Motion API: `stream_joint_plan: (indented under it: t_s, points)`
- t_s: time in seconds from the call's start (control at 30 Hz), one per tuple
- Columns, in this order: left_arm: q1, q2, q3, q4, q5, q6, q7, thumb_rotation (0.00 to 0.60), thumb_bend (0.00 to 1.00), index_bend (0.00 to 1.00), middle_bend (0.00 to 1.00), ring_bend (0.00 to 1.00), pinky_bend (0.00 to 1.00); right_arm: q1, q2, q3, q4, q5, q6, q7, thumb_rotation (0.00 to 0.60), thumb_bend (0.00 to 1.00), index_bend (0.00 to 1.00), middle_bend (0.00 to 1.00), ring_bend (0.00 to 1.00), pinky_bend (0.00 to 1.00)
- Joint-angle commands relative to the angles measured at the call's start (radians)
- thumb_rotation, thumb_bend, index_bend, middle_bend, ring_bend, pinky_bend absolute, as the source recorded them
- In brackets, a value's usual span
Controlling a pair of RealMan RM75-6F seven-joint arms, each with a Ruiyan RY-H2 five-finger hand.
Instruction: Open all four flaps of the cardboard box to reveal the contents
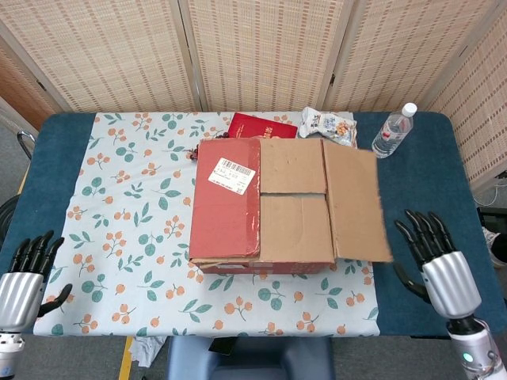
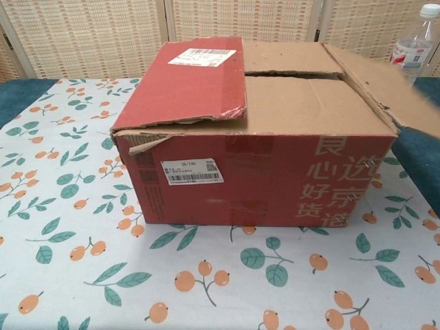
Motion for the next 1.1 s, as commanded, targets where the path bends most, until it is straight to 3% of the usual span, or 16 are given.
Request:
stream_joint_plan:
  t_s: [0.03,0.2,0.4,0.73,0.87,1.1]
  points:
    - [-0.004,-0.005,0.016,-0.005,0.018,-0.012,-0.02,0.598,0.33,0.0,0.0,0.03,0.0,-0.048,-0.019,-0.037,0.055,0.028,0.005,0.047,0.6,0.42,0.0,0.0,0.0,0.0]
    - [-0.029,0.005,0.021,-0.036,0.037,-0.046,-0.044,0.597,0.33,0.0,0.0,0.03,0.0,-0.074,-0.02,-0.05,0.097,0.017,0.016,0.071,0.6,0.42,0.0,0.0,0.0,0.0]
    - [-0.094,0.099,0.016,-0.217,0.009,-0.167,-0.054,0.598,0.33,0.0,0.0,0.03,0.0,-0.063,0.024,-0.063,0.072,-0.004,-0.028,0.101,0.6,0.42,0.0,0.0,0.0,0.0]
    - [-0.203,0.167,-0.052,-0.495,-0.141,-0.32,0.135,0.583,0.33,0.0,0.0,0.02,0.04,-0.049,0.058,-0.055,0.083,-0.029,-0.041,0.184,0.6,0.42,0.0,0.0,0.0,0.0]
    - [-0.255,0.144,-0.083,-0.562,-0.212,-0.358,0.252,0.583,0.33,0.0,0.0,0.02,0.04,-0.063,0.06,-0.047,0.094,-0.041,-0.002,0.206,0.6,0.42,0.0,0.0,0.0,0.0]
    - [-0.315,0.04,-0.145,-0.626,-0.32,-0.318,0.416,0.589,0.33,0.0,0.0,0.04,0.06,-0.045,0.082,-0.054,0.115,-0.054,-0.02,0.33,0.6,0.42,0.0,0.0,0.0,0.0]
